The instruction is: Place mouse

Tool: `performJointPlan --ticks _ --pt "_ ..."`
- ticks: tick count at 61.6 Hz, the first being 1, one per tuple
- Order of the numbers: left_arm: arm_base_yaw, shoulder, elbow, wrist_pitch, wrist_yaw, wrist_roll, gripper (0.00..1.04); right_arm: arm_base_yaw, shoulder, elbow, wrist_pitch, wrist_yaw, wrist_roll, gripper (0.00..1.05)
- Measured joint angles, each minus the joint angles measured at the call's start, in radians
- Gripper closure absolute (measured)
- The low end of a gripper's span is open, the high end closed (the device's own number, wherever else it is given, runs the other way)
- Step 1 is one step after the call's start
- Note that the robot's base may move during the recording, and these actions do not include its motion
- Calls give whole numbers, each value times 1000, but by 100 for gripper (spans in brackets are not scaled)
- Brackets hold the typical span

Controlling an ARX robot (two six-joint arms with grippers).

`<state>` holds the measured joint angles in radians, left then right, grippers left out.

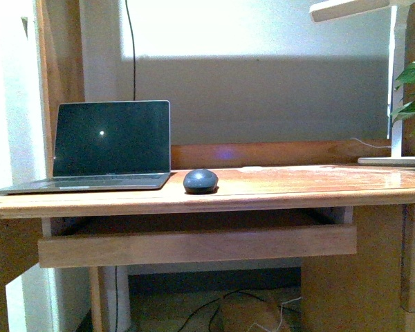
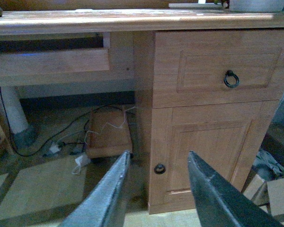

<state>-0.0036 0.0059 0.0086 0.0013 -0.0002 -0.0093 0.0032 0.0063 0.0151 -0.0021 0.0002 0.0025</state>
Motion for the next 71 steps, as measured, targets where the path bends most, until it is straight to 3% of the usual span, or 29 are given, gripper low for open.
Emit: performJointPlan --ticks 18,71 --pt "0 0 0 0 0 0 8 0 0 0 0 0 0 7" --pt "0 0 0 0 0 0 8 0 0 0 0 0 0 8"
